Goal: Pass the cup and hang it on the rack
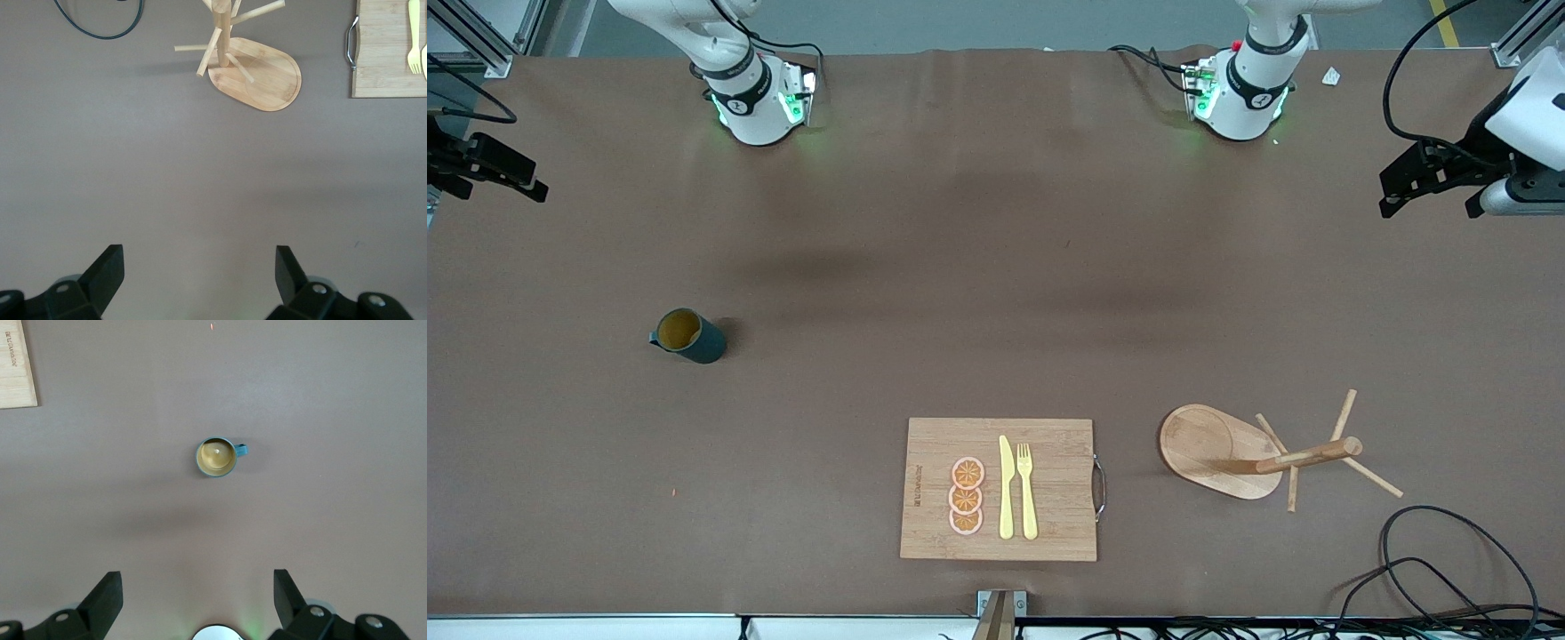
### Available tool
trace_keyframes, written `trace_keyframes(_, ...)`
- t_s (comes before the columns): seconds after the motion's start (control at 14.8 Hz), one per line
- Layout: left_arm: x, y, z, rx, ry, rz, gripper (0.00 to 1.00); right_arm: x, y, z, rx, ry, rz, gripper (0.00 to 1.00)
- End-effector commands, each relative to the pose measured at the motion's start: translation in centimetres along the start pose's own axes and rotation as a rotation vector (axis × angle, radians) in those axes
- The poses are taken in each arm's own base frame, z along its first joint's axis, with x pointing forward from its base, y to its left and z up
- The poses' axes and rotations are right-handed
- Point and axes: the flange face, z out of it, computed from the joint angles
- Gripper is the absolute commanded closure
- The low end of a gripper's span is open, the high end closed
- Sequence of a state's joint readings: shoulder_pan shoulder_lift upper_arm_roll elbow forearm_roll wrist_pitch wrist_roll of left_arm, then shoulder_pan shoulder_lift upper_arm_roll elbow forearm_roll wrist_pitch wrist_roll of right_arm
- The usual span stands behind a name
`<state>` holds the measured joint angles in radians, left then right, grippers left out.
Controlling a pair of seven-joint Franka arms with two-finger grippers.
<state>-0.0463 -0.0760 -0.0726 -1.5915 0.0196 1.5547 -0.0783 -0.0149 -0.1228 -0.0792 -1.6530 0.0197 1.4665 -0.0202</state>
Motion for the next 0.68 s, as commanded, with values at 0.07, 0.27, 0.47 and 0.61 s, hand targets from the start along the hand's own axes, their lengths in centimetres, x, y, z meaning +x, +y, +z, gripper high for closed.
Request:
trace_keyframes(0.07,0.3,-0.2,-0.6,0.013,0.012,0.003,0.0,-0.8,0.4,-0.3,-0.017,-0.001,0.014,0.0)
trace_keyframes(0.27,0.4,-0.4,-1.2,0.012,0.026,-0.008,0.0,-0.8,0.3,-0.5,-0.017,0.004,0.02,0.0)
trace_keyframes(0.47,1.5,-0.5,-0.9,0.011,0.026,-0.012,0.0,0.8,1.1,1.4,-0.018,-0.023,0.034,0.0)
trace_keyframes(0.61,1.6,-0.6,-0.7,0.011,0.023,-0.009,0.0,4.2,1.7,4.1,-0.012,-0.029,0.044,0.0)
